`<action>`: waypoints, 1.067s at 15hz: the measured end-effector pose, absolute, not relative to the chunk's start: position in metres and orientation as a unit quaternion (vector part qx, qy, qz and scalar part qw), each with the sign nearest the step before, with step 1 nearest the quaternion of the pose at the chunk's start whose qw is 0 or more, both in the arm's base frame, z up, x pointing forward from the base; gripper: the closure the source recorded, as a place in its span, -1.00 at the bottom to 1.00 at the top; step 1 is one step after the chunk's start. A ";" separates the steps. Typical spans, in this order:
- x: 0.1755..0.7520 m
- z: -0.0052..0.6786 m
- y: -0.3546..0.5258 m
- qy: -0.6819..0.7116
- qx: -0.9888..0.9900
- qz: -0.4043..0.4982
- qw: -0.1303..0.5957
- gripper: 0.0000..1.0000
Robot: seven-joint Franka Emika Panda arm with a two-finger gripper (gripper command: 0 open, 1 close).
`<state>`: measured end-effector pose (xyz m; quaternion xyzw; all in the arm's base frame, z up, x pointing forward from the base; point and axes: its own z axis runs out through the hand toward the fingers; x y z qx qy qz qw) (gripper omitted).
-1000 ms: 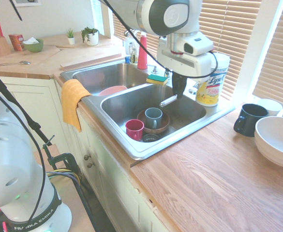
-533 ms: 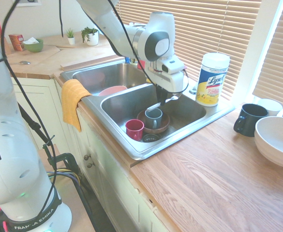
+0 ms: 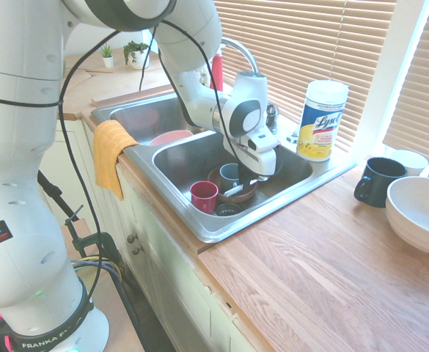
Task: Put the fork into the sink
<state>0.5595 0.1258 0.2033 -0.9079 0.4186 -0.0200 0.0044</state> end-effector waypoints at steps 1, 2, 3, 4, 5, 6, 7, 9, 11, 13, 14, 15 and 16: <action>0.561 0.190 0.125 0.419 -0.908 -0.014 0.003 1.00; 0.562 0.177 0.124 0.421 -0.907 -0.008 0.003 -1.00; 0.563 0.168 0.123 0.422 -0.907 0.000 0.003 -1.00; 0.565 0.161 0.121 0.422 -0.907 0.005 0.002 -1.00; 0.567 0.156 0.120 0.423 -0.906 0.008 0.001 -1.00; 0.569 0.154 0.119 0.423 -0.906 0.009 0.001 -1.00; 0.570 0.153 0.118 0.423 -0.906 0.009 0.001 -1.00; 0.572 0.155 0.117 0.422 -0.907 0.010 0.002 -1.00; 0.573 0.155 0.117 0.419 -0.908 0.009 0.002 -1.00; 0.572 0.155 0.119 0.415 -0.910 0.008 0.000 -1.00; 0.572 0.155 0.118 0.415 -0.910 0.007 -0.002 -1.00; 0.572 0.156 0.117 0.415 -0.910 0.006 -0.003 -1.00; 0.573 0.158 0.116 0.414 -0.910 0.004 -0.002 -1.00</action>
